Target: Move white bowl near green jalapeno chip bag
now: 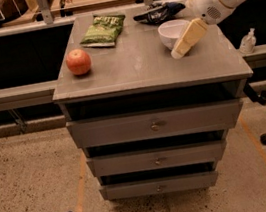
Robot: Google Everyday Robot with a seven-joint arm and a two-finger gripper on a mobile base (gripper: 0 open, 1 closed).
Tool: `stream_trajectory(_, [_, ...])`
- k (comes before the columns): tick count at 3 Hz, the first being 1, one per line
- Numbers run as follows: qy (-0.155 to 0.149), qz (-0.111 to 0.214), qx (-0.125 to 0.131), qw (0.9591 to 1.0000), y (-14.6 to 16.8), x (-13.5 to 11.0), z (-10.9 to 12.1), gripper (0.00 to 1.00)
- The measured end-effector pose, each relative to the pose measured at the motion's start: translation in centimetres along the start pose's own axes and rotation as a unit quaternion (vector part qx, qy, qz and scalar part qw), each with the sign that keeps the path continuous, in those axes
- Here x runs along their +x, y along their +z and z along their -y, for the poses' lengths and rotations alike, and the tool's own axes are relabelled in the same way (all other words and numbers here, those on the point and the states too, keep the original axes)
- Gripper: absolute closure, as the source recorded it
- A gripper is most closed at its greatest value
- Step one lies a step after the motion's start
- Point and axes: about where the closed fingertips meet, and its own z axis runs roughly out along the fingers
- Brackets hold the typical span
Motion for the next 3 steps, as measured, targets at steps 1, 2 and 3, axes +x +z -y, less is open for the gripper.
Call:
stream_trajectory(1, [0.033, 0.02, 0.012, 0.9992, 2.6, -0.6, 2.5, 0.0])
stream_trajectory(2, [0.067, 0.023, 0.01, 0.9975, 5.3, 0.2, 3.9, 0.0])
stream_trajectory(3, [0.084, 0.016, 0.002, 0.9963, 7.3, 1.4, 4.7, 0.17])
